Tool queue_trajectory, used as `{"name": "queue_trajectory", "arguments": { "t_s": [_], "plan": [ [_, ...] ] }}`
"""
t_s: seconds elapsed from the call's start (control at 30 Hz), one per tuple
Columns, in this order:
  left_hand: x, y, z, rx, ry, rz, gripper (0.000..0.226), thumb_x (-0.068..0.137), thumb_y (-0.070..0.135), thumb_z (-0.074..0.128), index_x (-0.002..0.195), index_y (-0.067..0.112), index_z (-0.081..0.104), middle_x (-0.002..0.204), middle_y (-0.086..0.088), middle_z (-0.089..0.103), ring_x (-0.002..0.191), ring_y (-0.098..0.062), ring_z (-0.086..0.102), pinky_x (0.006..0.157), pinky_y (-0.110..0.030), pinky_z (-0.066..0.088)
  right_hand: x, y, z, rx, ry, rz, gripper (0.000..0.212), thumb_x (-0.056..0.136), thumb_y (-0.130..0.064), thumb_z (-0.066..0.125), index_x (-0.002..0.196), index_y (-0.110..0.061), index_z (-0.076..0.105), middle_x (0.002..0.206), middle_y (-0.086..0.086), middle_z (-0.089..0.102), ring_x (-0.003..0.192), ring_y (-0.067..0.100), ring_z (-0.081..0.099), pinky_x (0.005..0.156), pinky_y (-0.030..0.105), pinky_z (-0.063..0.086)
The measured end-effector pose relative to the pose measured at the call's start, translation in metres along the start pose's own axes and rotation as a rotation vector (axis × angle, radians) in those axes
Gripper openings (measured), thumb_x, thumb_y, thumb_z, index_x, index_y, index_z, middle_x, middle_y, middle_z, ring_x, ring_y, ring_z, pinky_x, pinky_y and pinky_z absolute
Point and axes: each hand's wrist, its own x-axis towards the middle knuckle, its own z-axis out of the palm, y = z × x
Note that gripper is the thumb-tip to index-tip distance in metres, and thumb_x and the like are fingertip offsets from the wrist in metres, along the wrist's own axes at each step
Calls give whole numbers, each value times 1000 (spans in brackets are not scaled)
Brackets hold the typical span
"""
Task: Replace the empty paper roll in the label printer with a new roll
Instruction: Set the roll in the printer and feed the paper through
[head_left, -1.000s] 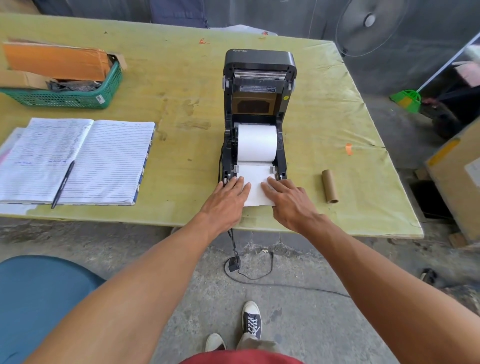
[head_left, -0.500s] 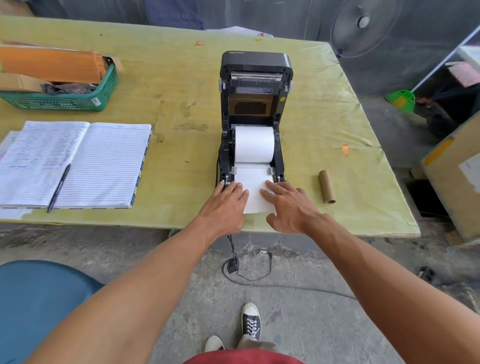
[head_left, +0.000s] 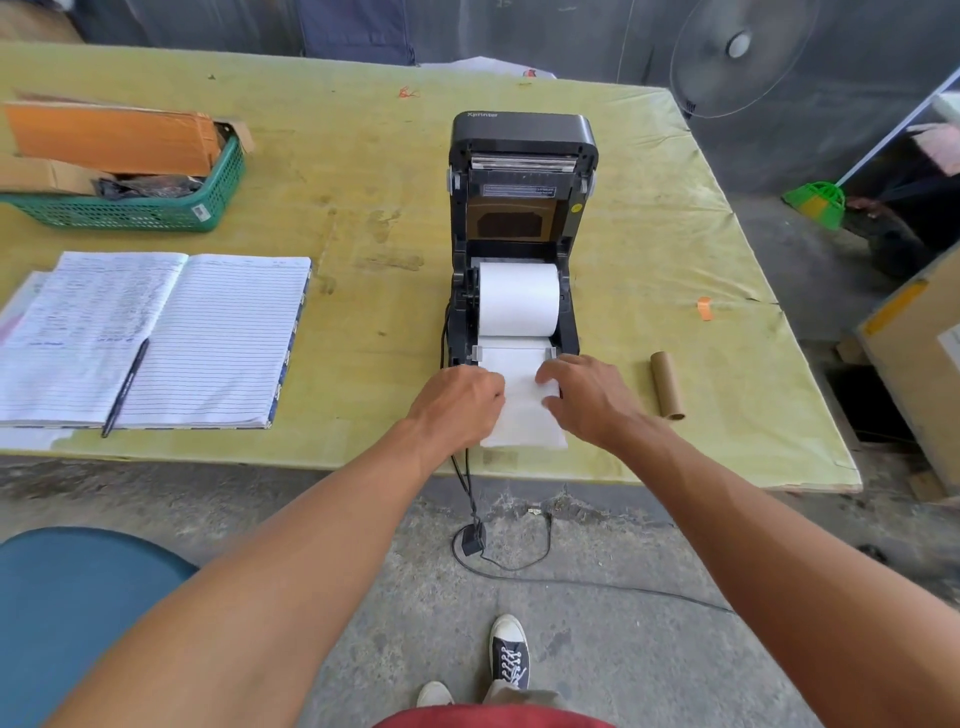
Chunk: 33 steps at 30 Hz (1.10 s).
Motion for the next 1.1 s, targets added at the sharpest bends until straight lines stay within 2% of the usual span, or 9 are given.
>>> {"name": "queue_trajectory", "arguments": {
  "t_s": [0.07, 0.1, 0.2, 0.27, 0.43, 0.63, 0.77, 0.97, 1.1],
  "plan": [
    [5, -3, 2, 36, -31, -10, 20, 95, -2, 53, 98, 8, 71, 94, -7, 69, 86, -26, 64, 76, -40, 55, 2, 0, 8, -44, 48, -13, 28, 89, -23, 69, 116, -19, 64, 125, 2, 66, 110, 29, 60, 87, 40, 48],
    [7, -5, 3, 60, -36, -7, 22, 92, -6, 56, 102, 8, 69, 97, -7, 68, 89, -26, 63, 75, -38, 53, 3, -1, 11, -66, 71, -19, 28, 88, -25, 70, 115, -19, 63, 123, 1, 66, 108, 28, 60, 87, 40, 46],
    [10, -7, 5, 150, -46, 18, 23, 87, -11, 57, 95, 9, 65, 88, -6, 64, 82, -26, 61, 62, -33, 40, 5, -1, 19, -117, 124, -45, 30, 86, -28, 73, 112, -19, 60, 117, 2, 66, 102, 28, 60, 86, 41, 44],
    [11, -7, 6, 175, -40, 44, 22, 85, -11, 58, 94, 9, 63, 85, -6, 62, 78, -25, 58, 62, -31, 33, 6, -1, 21, -130, 142, -50, 31, 85, -29, 75, 110, -18, 59, 113, 3, 67, 99, 28, 61, 85, 41, 44],
    [7, -4, 9, 205, 22, 47, 28, 81, -14, 58, 94, 11, 57, 82, -5, 54, 73, -21, 44, 63, -31, 32, 4, -6, 26, -163, 173, -26, 33, 81, -27, 77, 105, -16, 57, 108, 4, 66, 94, 30, 59, 79, 41, 41],
    [0, -12, 8, 168, 10, 114, 37, 79, -21, 53, 103, 7, 59, 94, -7, 59, 86, -23, 54, 58, -32, 39, -3, -11, 22, -143, 166, -12, 28, 86, -18, 73, 109, -13, 57, 113, 6, 64, 98, 31, 57, 79, 41, 46],
    [-7, -17, 4, 96, -35, 119, 41, 81, -22, 50, 111, 3, 63, 102, -11, 65, 92, -28, 62, 73, -41, 55, -11, -10, 20, -116, 142, -4, 28, 90, -9, 64, 118, -11, 59, 124, 7, 64, 108, 32, 56, 85, 42, 48],
    [-11, -17, -2, -11, -122, 42, 53, 84, -20, 48, 128, 7, 63, 124, -14, 67, 114, -35, 62, 92, -46, 54, -14, -12, 17, -31, 124, 83, 40, 88, 2, 55, 124, -12, 63, 129, 7, 65, 114, 32, 59, 85, 36, 47],
    [-2, -18, -10, -32, -182, 6, 53, 84, -14, 47, 126, 13, 66, 128, -14, 65, 117, -34, 60, 92, -42, 54, -5, -9, 11, 3, 96, 115, 40, 86, 0, 53, 120, -16, 67, 125, 7, 68, 108, 33, 62, 80, 35, 50]
  ]
}}
